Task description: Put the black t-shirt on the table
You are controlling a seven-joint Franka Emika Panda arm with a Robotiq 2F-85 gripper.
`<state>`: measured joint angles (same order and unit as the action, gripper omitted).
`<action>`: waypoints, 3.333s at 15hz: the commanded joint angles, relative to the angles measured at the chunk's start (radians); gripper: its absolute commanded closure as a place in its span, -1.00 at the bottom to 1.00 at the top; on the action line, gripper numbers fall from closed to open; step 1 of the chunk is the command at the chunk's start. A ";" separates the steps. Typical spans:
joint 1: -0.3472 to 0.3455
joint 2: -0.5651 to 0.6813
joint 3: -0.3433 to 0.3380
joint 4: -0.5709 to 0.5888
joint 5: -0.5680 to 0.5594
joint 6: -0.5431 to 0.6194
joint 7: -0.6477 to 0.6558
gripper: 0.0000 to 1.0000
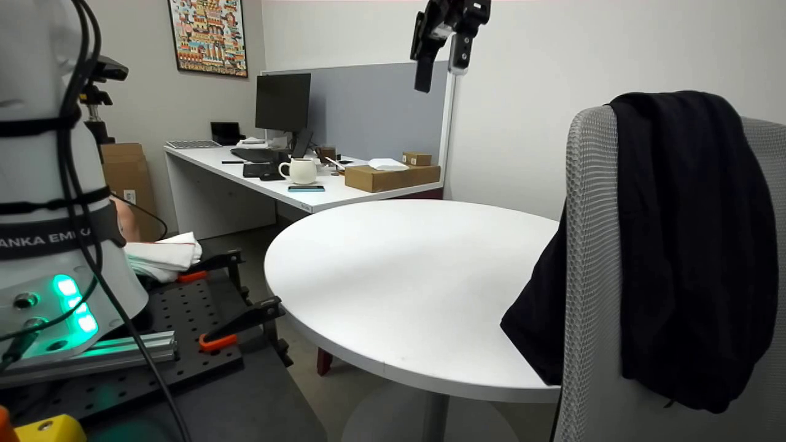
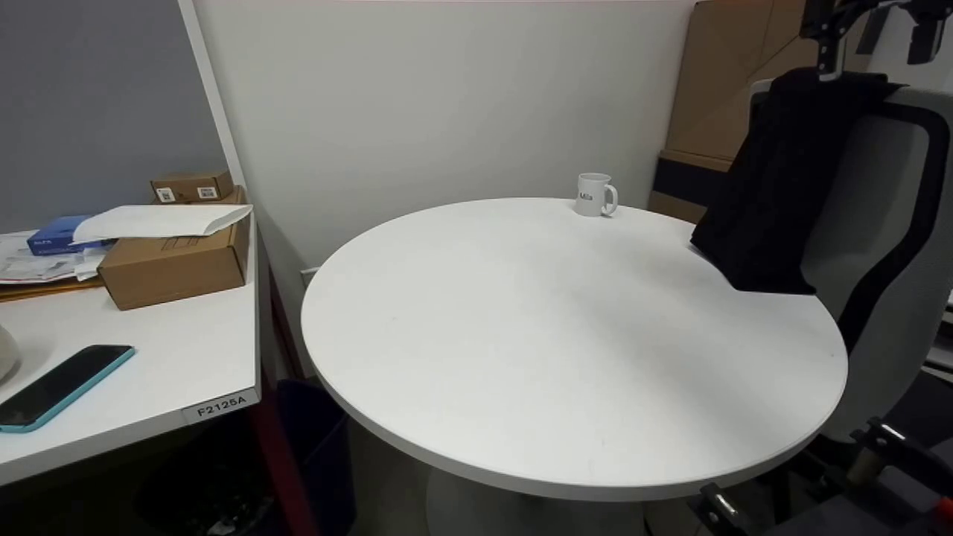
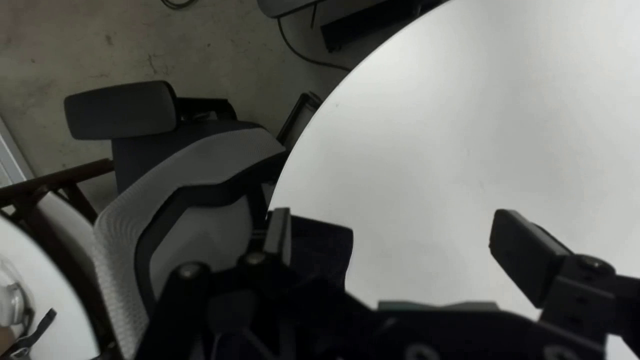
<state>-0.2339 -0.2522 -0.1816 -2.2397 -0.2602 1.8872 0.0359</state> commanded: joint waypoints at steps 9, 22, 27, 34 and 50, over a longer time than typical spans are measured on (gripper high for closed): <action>-0.062 0.163 -0.080 0.226 -0.041 0.187 0.059 -1.00; -0.121 0.464 -0.144 0.493 0.245 0.290 -0.003 -1.00; -0.125 0.548 -0.126 0.563 0.291 0.319 -0.002 -0.47; -0.126 0.584 -0.112 0.617 0.293 0.327 -0.003 0.57; -0.105 0.452 -0.086 0.706 0.278 0.142 -0.096 0.86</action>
<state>-0.3478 0.2530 -0.2784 -1.5738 0.0169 2.1127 -0.0230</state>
